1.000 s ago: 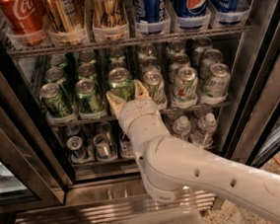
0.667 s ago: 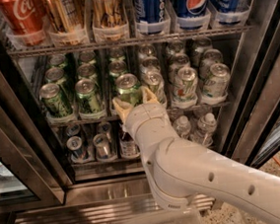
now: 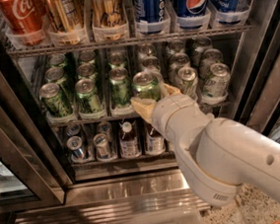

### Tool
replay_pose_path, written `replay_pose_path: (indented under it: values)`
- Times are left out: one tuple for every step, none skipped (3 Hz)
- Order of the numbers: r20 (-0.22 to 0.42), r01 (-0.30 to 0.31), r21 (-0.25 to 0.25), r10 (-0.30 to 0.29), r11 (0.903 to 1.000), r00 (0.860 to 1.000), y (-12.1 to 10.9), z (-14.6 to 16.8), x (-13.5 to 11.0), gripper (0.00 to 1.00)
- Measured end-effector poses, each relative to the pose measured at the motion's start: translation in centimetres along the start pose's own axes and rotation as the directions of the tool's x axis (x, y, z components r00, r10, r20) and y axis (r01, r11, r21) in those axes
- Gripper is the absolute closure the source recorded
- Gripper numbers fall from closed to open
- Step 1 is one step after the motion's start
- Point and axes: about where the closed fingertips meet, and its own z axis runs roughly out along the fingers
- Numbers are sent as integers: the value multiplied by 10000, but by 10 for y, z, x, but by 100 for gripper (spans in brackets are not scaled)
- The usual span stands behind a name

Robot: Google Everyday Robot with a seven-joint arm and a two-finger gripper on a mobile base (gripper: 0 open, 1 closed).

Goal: Pick green can from middle shelf of fridge

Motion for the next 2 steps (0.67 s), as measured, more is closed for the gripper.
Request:
replay_pose_path:
  values:
    - [-202, 943, -489, -954, 9943, 9952, -16, -5, 1, 100]
    - [-217, 1172, -796, -1193, 9899, 9926, -22, -8, 8, 100]
